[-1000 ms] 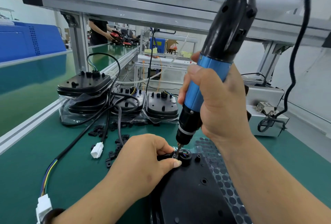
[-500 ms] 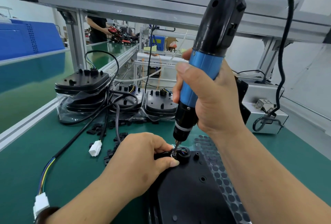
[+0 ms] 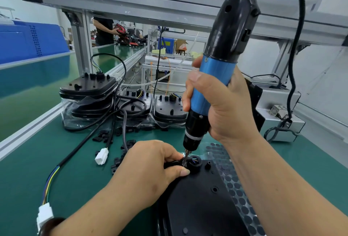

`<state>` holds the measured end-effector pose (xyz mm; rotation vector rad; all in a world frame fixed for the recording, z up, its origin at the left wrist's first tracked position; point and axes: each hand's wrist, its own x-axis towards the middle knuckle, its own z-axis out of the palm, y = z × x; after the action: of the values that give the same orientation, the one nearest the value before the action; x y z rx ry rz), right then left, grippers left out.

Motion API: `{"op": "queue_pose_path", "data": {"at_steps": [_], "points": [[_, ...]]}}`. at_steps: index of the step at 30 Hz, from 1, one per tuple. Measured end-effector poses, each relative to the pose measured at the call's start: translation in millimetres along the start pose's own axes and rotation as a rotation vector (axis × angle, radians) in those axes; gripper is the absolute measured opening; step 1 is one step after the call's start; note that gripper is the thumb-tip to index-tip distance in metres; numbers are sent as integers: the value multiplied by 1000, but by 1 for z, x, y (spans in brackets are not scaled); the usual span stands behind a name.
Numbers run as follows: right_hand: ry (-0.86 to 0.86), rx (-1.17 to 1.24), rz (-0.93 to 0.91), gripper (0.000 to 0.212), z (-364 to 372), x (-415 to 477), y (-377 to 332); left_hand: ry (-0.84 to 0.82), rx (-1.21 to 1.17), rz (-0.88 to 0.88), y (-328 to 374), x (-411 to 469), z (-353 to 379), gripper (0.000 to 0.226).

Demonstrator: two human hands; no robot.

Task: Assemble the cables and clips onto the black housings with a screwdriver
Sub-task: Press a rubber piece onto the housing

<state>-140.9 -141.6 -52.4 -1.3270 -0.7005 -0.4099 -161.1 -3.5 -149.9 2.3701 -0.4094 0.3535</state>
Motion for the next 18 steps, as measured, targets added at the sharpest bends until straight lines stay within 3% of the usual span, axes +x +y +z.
{"op": "queue_pose_path", "data": {"at_steps": [18], "points": [[-19,3,15,28,-1,0,1,-4,25,6,-1,1,0,36]]}}
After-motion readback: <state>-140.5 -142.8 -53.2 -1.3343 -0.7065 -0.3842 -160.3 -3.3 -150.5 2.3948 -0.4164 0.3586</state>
